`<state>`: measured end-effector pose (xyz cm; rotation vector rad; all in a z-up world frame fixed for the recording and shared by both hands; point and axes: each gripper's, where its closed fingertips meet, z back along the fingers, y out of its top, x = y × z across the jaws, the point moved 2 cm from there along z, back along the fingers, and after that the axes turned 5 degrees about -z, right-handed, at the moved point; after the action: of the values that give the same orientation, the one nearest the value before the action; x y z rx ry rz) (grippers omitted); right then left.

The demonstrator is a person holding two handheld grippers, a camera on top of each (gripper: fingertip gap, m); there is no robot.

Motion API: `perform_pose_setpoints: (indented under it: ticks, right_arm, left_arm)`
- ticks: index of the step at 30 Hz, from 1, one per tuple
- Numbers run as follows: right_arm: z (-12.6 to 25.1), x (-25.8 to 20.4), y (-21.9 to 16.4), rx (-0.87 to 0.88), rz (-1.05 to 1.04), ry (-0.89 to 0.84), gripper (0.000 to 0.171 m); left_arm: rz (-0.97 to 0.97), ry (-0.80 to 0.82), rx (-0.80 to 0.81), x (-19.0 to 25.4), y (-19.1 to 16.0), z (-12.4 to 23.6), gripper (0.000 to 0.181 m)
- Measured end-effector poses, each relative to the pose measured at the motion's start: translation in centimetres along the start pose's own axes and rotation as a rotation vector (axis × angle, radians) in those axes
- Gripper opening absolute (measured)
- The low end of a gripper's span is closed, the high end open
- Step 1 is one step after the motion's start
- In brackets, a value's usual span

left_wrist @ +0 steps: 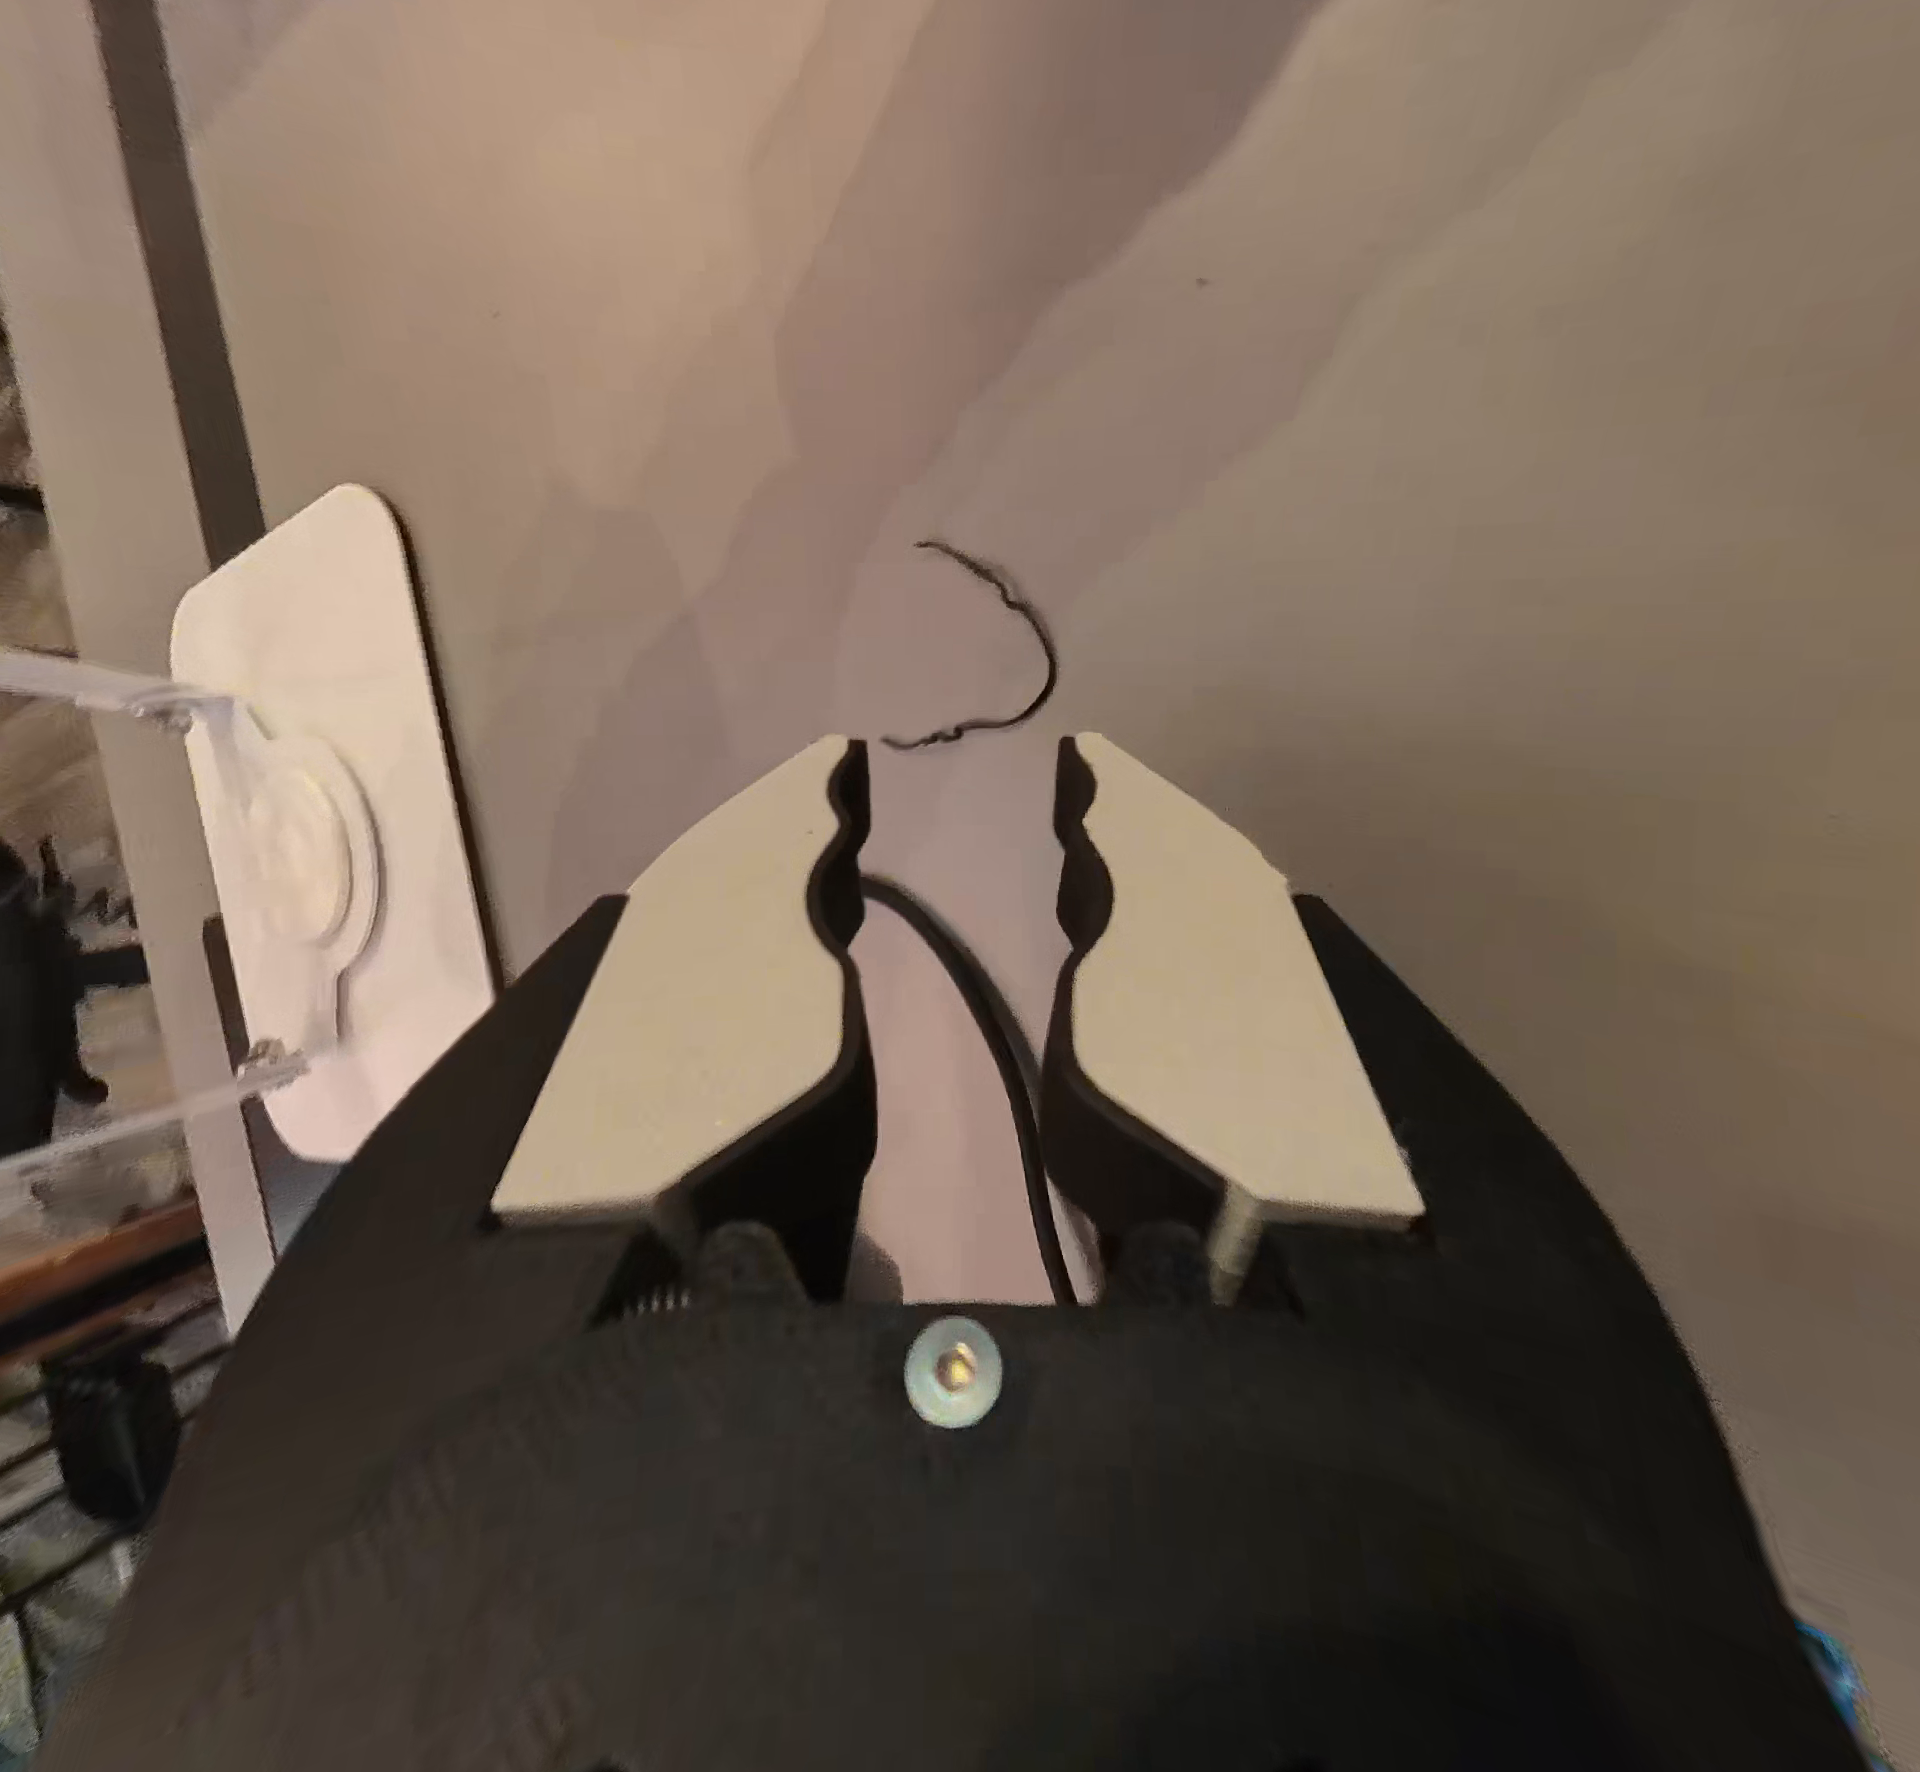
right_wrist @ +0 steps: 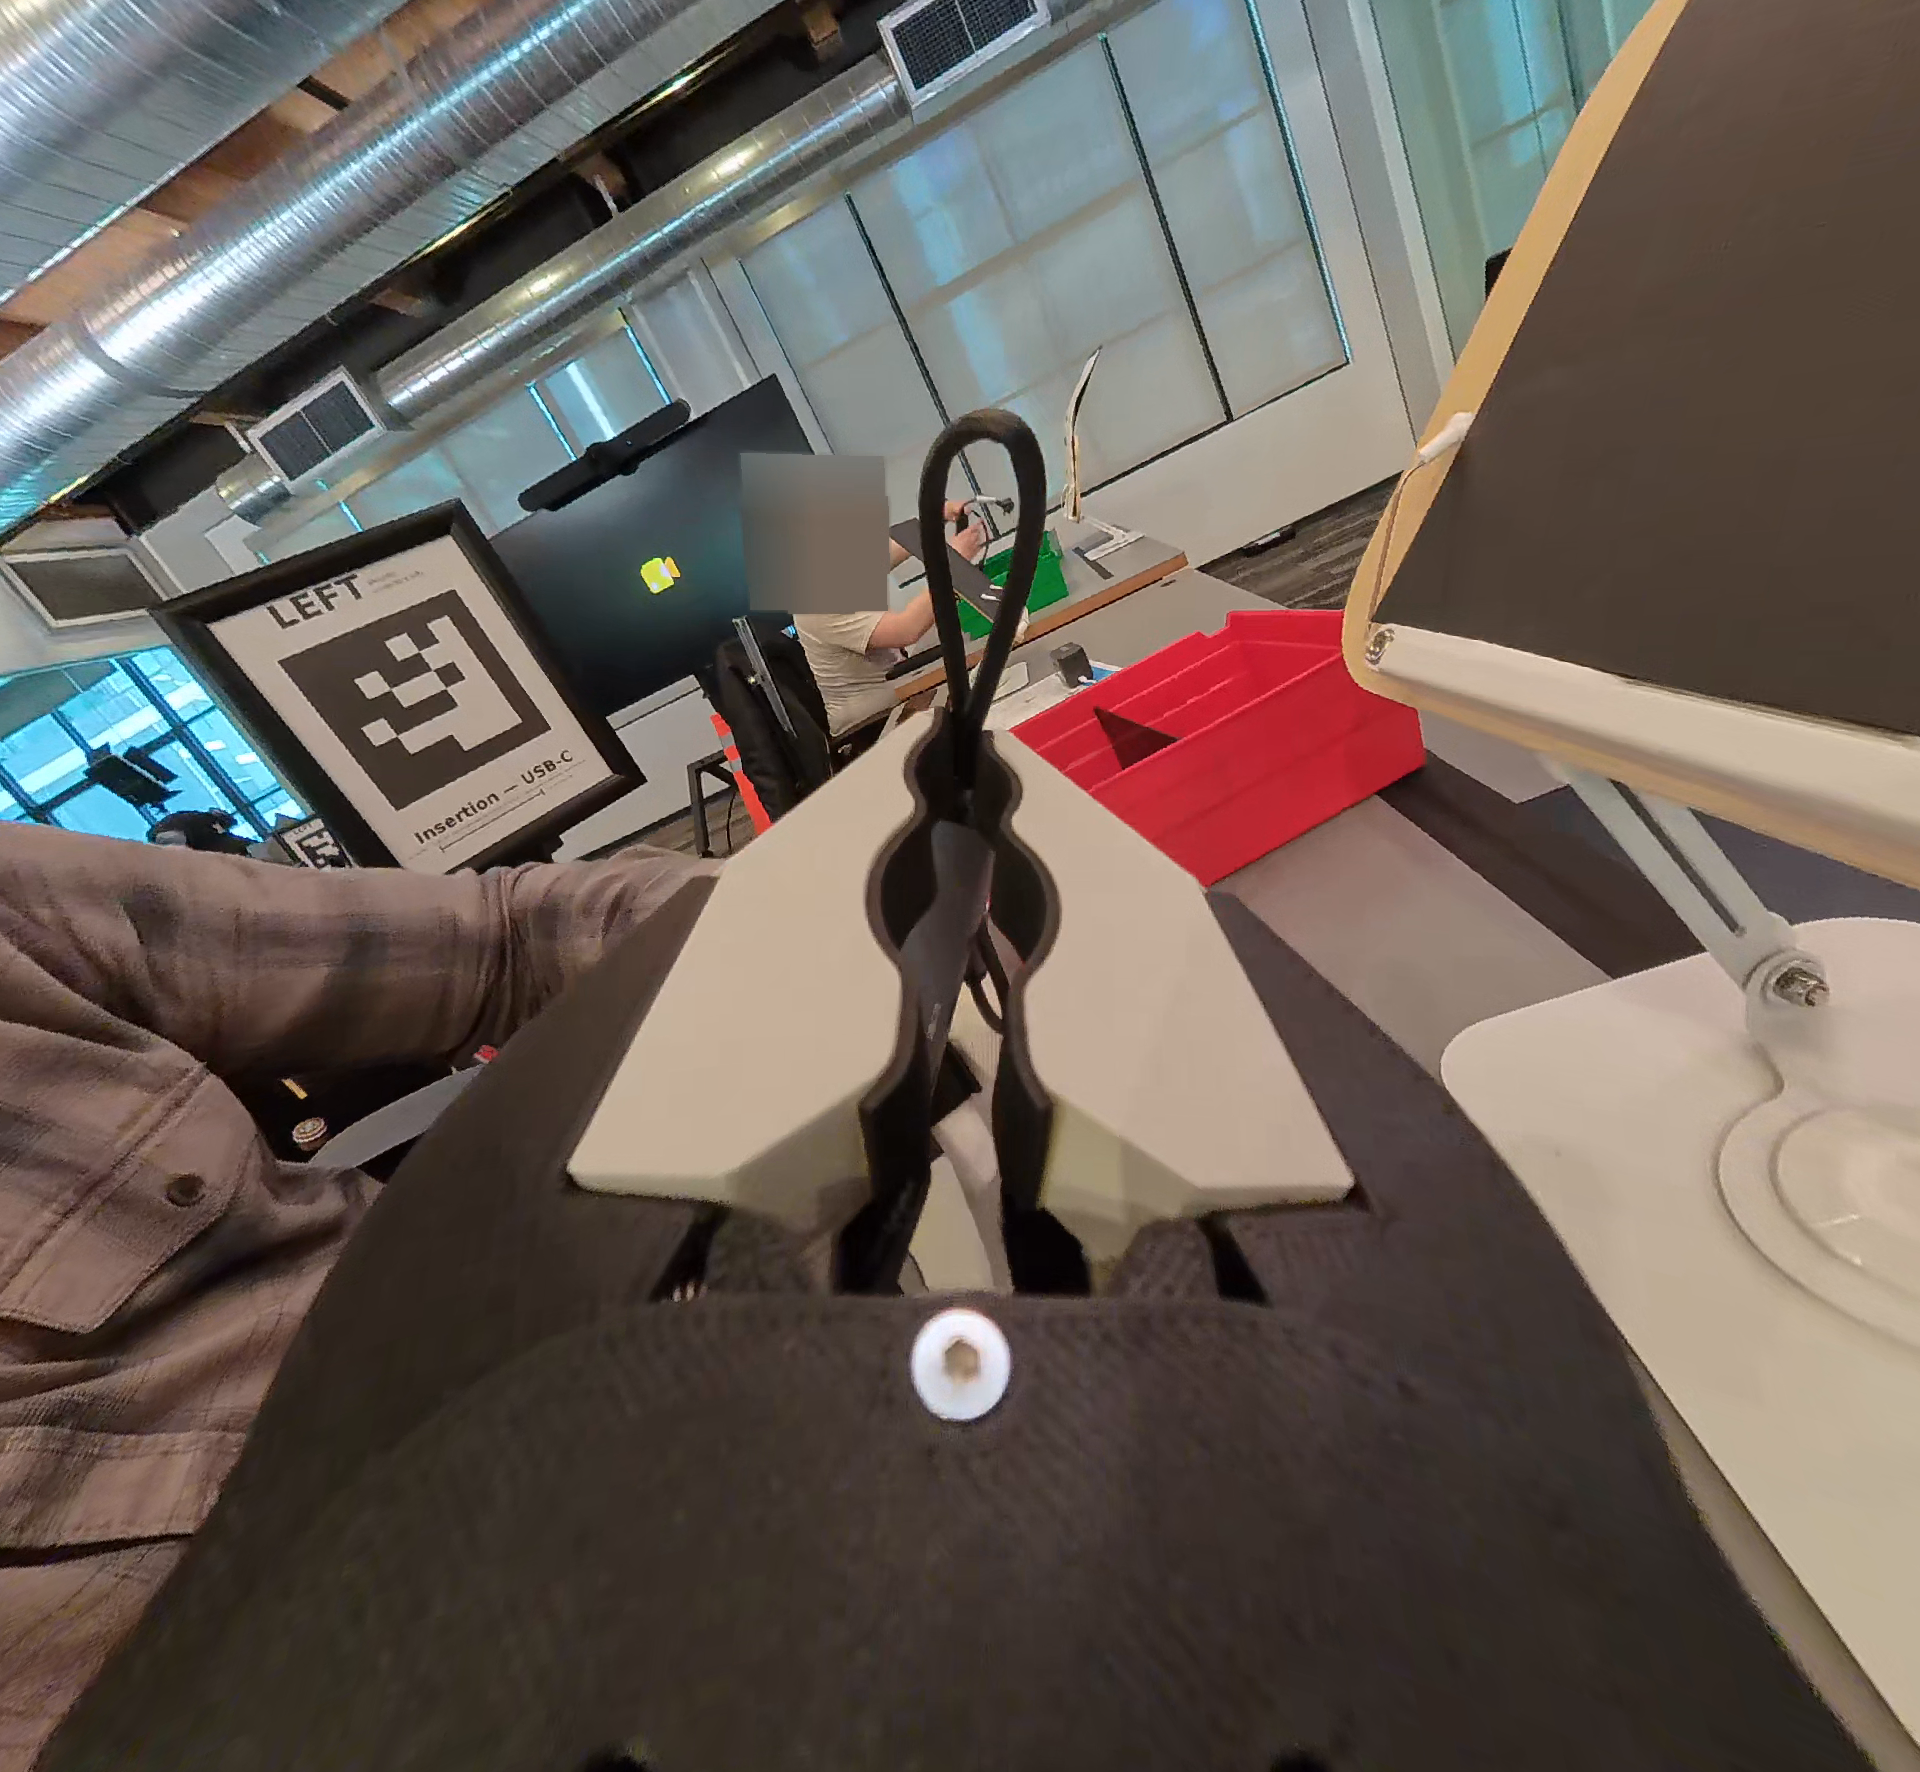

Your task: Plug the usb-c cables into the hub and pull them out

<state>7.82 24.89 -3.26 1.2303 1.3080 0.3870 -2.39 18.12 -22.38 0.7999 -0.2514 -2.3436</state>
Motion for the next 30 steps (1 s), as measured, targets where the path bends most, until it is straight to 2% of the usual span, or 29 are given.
perform_pose_setpoints:
  ticks: [6, 7, 9, 12, 14, 20, 24, 30]
  right_arm:
    - [0.3, 0.5, -0.1, 0.001, -0.003, -0.007, 0.001]
    - [0.3, 0.5, -0.1, 0.0, 0.0, -0.006, 0.001]
    - [0.4, 0.5, -0.1, 0.002, 0.001, -0.006, 0.001]
    - [0.5, 0.6, 0.0, 0.003, 0.002, -0.006, 0.001]
    - [0.5, 0.5, 0.1, 0.005, 0.003, -0.003, 0.001]
    - [0.7, 0.2, 0.4, 0.004, 0.015, -0.006, 0.001]
    - [0.6, 0.3, 0.2, -0.015, 0.009, -0.018, 0.001]
    - [-2.6, -0.1, -2.8, -0.109, -0.02, 0.02, 0.001]
  left_arm:
    - [-0.065, -0.123, -0.014, 0.7, 0.2, -2.0, 0.023]
    - [-0.032, -0.17, -0.03, 0.9, 0.0, -2.4, 0.015]
    - [0.034, -0.249, -0.025, 0.8, 0.2, -2.6, 0.014]
    - [0.062, -0.359, -0.012, 1.0, 0.2, -2.8, 0.001]
    - [0.087, -0.403, -0.003, 1.0, 0.3, -2.9, 0.0]
    - [0.196, -0.368, 0.034, 0.2, 0.0, -2.6, 0.0]
    - [0.343, -0.304, 0.112, -1.0, -0.1, 1.2, 0.0]
    - [0.473, -0.169, 0.22, -3.1, -1.0, 10.8, 0.0]
